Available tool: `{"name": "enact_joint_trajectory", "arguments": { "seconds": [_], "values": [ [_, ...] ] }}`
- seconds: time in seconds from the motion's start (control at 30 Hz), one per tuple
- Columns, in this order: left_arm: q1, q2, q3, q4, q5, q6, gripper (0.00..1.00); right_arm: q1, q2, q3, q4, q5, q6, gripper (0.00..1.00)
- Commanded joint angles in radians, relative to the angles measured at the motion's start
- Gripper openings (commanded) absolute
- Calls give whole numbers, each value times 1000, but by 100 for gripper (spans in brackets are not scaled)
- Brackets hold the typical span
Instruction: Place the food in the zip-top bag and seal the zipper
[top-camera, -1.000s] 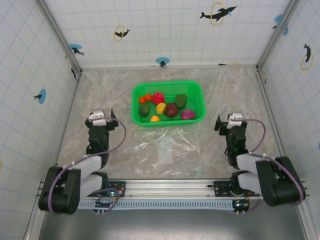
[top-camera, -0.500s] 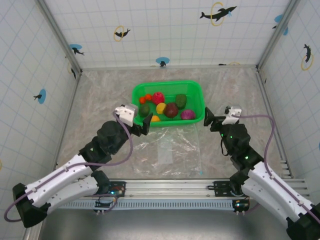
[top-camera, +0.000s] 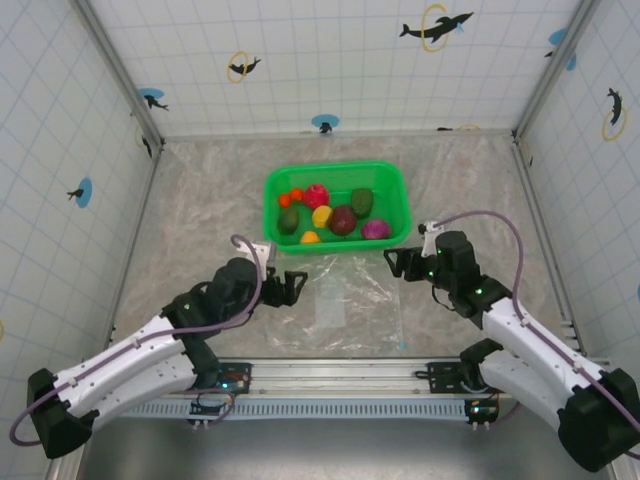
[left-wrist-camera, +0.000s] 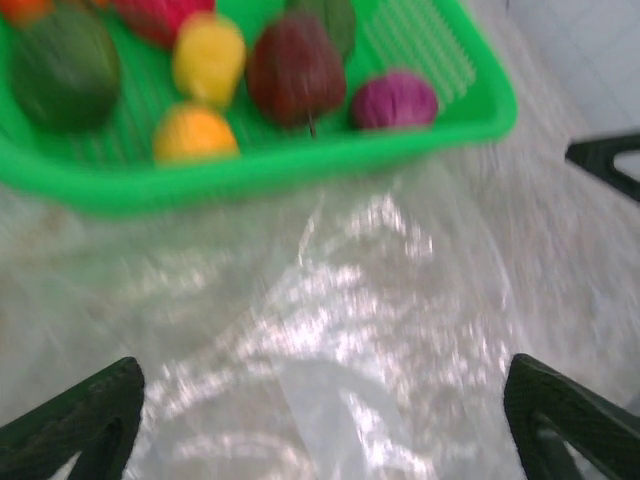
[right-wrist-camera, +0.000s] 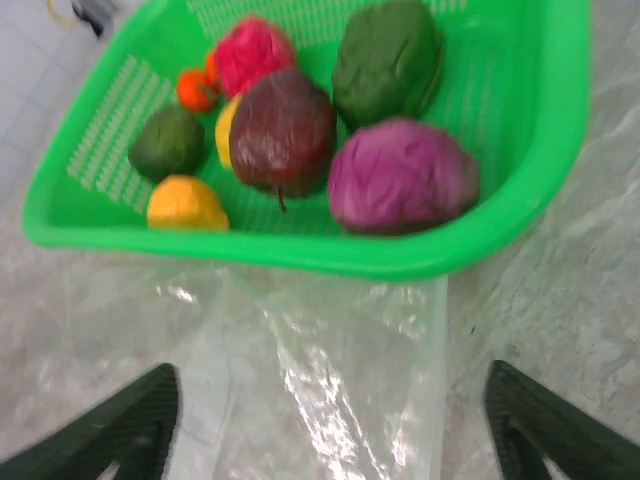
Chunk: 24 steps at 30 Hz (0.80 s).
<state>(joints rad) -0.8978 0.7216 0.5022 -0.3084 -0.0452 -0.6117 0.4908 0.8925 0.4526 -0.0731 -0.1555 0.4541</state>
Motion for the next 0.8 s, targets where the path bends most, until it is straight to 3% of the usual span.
{"name": "enact_joint_trajectory", "arguments": {
  "seconds": [0.0, 0.13, 0.23, 0.37, 0.6, 0.77],
  "values": [
    [-4, 23, -74, -25, 159, -84, 85, -54, 68, -36, -31, -179, 25, 70],
    [-4, 61, -112, 17, 165, -130, 76, -103, 137, -57, 9, -219, 47, 64],
    [-4, 99, -135, 54, 166, -149, 62, -115, 193, -55, 45, -277, 60, 62],
    [37, 157, -175, 112, 175, -156, 50, -109, 260, -47, 75, -336, 69, 60],
    [127, 235, -234, 229, 191, -185, 51, -120, 286, -73, 108, -341, 106, 53],
    [147, 288, -213, 230, 149, -150, 52, -119, 297, -97, 210, -468, 179, 43]
  ]
}}
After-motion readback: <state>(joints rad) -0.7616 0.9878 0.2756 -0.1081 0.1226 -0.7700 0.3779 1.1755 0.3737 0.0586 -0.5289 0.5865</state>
